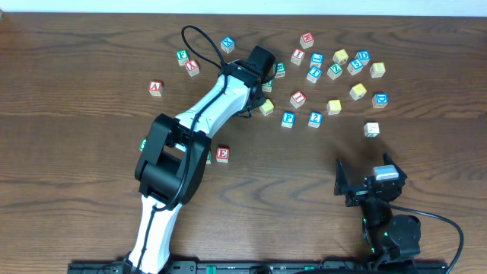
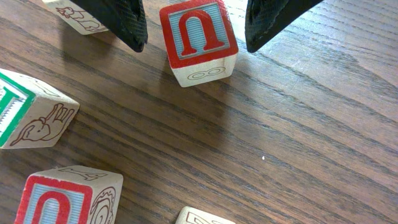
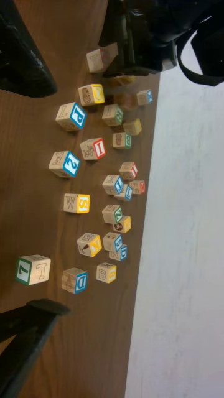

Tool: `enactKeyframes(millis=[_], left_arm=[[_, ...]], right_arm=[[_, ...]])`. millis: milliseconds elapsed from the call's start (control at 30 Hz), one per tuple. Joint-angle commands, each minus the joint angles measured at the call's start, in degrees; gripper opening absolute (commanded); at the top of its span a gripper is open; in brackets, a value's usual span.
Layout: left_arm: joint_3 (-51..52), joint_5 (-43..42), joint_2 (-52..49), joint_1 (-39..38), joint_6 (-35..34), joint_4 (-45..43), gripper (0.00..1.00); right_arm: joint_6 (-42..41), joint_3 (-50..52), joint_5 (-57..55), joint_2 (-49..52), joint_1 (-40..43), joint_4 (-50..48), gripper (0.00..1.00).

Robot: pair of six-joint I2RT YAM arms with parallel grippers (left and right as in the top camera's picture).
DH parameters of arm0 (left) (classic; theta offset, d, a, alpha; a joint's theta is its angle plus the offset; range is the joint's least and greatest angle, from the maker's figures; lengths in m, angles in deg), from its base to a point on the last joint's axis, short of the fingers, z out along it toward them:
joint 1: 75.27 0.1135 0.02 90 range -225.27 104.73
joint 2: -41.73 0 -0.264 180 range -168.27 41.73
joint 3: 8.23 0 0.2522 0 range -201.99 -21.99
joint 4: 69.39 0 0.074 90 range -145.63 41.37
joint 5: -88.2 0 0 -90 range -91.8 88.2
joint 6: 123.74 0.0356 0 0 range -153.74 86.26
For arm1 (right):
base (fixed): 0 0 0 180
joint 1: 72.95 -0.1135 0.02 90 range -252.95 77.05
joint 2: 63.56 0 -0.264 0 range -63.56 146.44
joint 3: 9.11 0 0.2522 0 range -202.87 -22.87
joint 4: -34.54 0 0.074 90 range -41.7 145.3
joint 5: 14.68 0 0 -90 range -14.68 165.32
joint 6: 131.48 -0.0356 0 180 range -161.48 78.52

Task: Spell out NEURIPS
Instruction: 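Lower the left gripper and close it on the red U block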

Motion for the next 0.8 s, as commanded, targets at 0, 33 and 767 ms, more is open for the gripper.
enactKeyframes(millis=[0,33,767], left_arm=[[0.4,0.3,-1.4,0.2,-0.3,0.0,0.50],[0.4,0.3,-1.4,0.2,-0.3,0.0,0.50],[0.4,0.3,-3.0,0.2,-0.3,0.6,0.50]], right_arm=[[0.7,0.2,-0.1,-0.3,0.6,0.1,0.99],[0.7,0.2,-0.1,-0.3,0.6,0.1,0.99],[0.7,0.2,-0.1,-0.3,0.6,0.1,0.99]])
